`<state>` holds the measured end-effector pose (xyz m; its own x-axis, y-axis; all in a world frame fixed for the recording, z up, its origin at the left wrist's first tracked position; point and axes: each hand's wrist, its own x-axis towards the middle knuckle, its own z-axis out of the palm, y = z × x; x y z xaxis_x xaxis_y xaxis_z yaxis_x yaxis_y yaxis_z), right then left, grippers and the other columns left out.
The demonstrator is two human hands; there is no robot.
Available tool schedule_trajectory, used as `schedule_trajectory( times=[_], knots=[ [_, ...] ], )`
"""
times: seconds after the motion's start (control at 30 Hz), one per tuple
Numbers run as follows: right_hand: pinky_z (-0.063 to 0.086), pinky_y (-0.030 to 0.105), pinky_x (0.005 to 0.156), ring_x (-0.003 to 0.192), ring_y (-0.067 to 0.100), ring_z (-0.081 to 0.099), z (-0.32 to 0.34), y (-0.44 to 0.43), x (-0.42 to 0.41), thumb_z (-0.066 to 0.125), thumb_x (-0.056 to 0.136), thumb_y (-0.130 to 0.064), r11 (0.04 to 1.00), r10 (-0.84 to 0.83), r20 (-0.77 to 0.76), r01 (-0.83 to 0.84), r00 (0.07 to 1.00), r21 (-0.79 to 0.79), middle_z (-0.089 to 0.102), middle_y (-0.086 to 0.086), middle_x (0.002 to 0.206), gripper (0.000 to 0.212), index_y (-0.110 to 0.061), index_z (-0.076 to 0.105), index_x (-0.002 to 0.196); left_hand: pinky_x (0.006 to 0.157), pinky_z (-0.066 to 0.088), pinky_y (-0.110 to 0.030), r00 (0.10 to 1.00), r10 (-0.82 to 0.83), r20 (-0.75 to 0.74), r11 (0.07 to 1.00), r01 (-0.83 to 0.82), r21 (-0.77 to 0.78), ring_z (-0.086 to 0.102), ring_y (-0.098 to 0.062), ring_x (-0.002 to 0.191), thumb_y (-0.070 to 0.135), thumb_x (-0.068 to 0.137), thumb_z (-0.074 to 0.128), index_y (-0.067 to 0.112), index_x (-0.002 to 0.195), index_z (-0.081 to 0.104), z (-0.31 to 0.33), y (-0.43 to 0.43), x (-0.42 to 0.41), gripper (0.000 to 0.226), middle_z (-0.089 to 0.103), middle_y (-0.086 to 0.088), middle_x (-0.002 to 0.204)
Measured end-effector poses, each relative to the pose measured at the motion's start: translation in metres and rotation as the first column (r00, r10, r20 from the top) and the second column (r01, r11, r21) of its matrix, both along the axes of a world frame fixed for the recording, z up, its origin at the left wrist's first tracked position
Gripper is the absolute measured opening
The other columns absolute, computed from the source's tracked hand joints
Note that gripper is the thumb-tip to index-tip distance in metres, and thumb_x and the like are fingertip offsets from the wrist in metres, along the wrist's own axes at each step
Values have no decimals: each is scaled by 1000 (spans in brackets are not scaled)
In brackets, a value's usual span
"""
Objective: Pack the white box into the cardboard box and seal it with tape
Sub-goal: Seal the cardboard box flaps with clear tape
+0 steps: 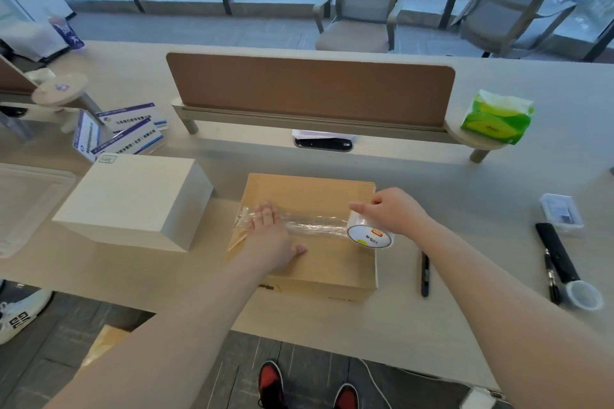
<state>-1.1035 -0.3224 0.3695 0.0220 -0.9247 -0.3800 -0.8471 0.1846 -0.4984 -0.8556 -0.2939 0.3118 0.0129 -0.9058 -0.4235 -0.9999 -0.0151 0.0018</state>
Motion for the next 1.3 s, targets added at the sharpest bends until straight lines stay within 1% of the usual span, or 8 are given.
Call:
schedule_trajectory(
  times=[0.17, 0.43, 0.6, 0.77, 0.9, 1.03, 1.17, 1.3],
  knots=[
    [25, 31, 50, 42, 17, 33, -13, -3, 2, 66, 85, -58, 995, -77, 115, 84, 990, -60, 31, 0, 49, 62, -16, 31, 56, 121, -3, -49, 983, -23, -180, 999, 17, -32, -17, -30, 150, 81, 75, 51, 7, 155, -12, -11, 11, -17, 125, -16, -14, 163],
    [44, 27, 54, 65, 19, 61, -2, -6, 1, 58, 82, -71, 996, 52, -423, -81, 905, -50, 60, -2, 70, 53, -19, 55, 69, 121, -7, -48, 986, -9, -168, 1000, 7, -14, -25, -26, 148, 93, 65, 40, 10, 153, -20, -18, 15, -14, 135, -28, -9, 160],
    [41, 24, 56, 62, 19, 59, -10, -2, 1, 57, 80, -75, 1000, 19, -484, -24, 875, -5, 59, -2, 69, 57, -19, 52, 70, 121, -8, -51, 993, 21, -120, 1000, -18, 25, -26, -28, 147, 94, 67, 36, 9, 153, -21, -16, 13, -22, 133, -29, -12, 159],
    [39, 30, 77, 75, 22, 59, -14, -7, 2, 59, 83, -70, 1000, 30, -537, -27, 843, 12, 54, -4, 70, 48, -22, 58, 80, 120, -5, -54, 996, -36, -79, 999, 34, -27, -22, -32, 148, 90, 72, 37, 9, 156, -6, -9, 9, -46, 124, -22, -16, 161],
    [35, 35, 88, 90, 23, 64, -12, -9, 1, 57, 86, -68, 997, 74, -599, -67, 798, 33, 58, -4, 81, 46, -22, 57, 91, 116, -7, -62, 992, -36, -122, 999, 35, -9, -27, -27, 147, 96, 66, 24, 19, 155, -17, -17, 14, -54, 124, -29, -7, 160],
    [30, 34, 80, 78, 21, 55, -14, -4, 7, 56, 91, -59, 993, 104, -673, -118, 732, 24, 58, -4, 80, 37, -23, 58, 88, 113, -8, -66, 996, -29, -87, 999, 26, -38, -30, -32, 145, 98, 64, 11, 26, 152, -24, -21, 17, -59, 119, -31, -9, 158],
    [40, 37, 88, 81, 23, 59, -19, -7, -9, 51, 88, -68, 997, 77, -494, -66, 866, 40, 56, -3, 76, 49, -20, 52, 80, 112, -7, -68, 999, -26, -46, 1000, 26, 2, -27, -34, 146, 96, 67, 12, 23, 153, -21, -18, 13, -64, 118, -29, -12, 159],
    [40, 29, 58, 67, 19, 58, -18, -13, -40, 51, 87, -70, 998, 29, -193, -18, 981, 59, 58, -1, 67, 60, -13, 54, 68, 117, -6, -60, 996, -87, -8, 996, 87, -30, -19, -31, 149, 82, 83, 26, 17, 156, -11, -9, 11, -73, 105, -21, -13, 161]
  ],
)
